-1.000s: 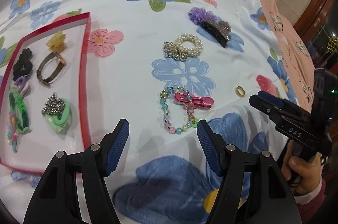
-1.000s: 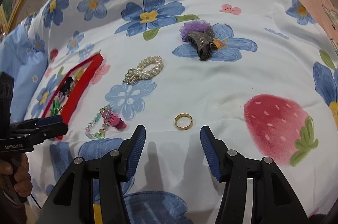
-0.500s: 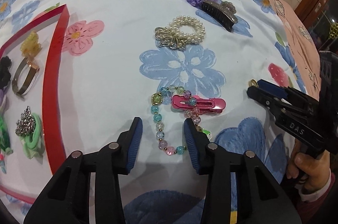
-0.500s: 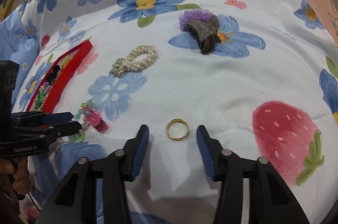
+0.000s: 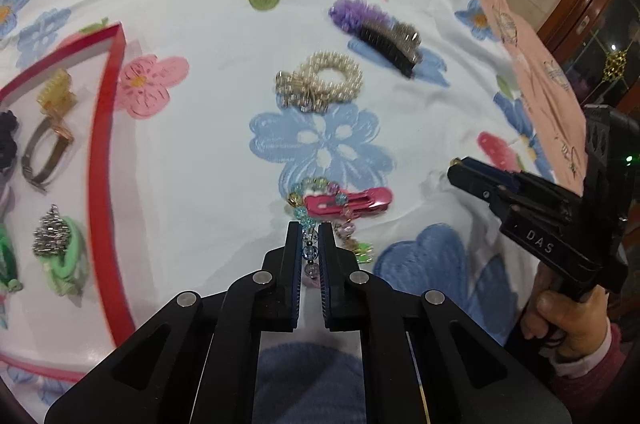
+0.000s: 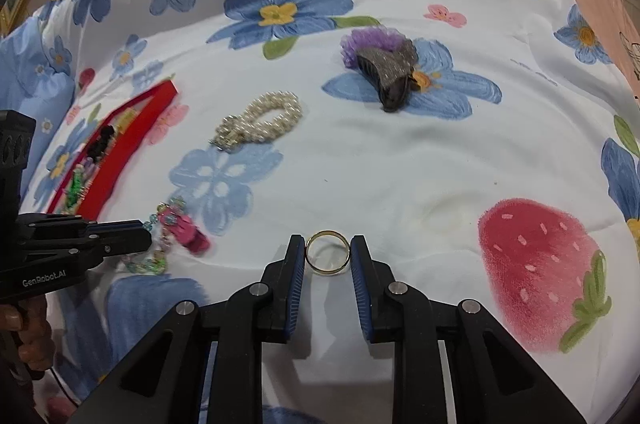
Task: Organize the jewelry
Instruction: 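Grasp the second beaded bracelet with the left tool while the right tool grasps the gold ring, then carry the bracelet and gold ring into the tray and open both tools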
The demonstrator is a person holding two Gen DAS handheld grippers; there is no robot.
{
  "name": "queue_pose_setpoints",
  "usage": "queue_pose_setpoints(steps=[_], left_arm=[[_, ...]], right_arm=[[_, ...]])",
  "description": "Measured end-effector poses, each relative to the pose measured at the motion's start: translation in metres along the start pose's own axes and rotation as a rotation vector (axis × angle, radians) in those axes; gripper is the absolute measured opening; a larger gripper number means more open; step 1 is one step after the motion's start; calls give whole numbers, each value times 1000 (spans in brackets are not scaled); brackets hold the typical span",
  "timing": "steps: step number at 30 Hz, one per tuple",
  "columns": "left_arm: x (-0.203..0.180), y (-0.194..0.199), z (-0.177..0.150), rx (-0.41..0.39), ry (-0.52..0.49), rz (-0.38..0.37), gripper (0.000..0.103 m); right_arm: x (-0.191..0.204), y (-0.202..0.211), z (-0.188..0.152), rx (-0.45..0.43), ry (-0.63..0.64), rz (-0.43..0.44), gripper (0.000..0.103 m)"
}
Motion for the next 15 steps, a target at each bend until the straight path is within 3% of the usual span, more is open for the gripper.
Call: queue_pose_setpoints(steps=[15], left_arm=[[19, 81, 1, -147, 60, 18, 7]], right_arm=[[54, 32, 10, -35, 48, 115, 23]])
Point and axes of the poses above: each gripper's, at about its wrist camera, not at the fingertips, and y roughly against the way its jaws point, x to its left, z to its top, the point moved 7 cm from there along -y, roughly the way its jaws point, and after that the axes turned 9 degrees about -y, right-handed, at the moved point
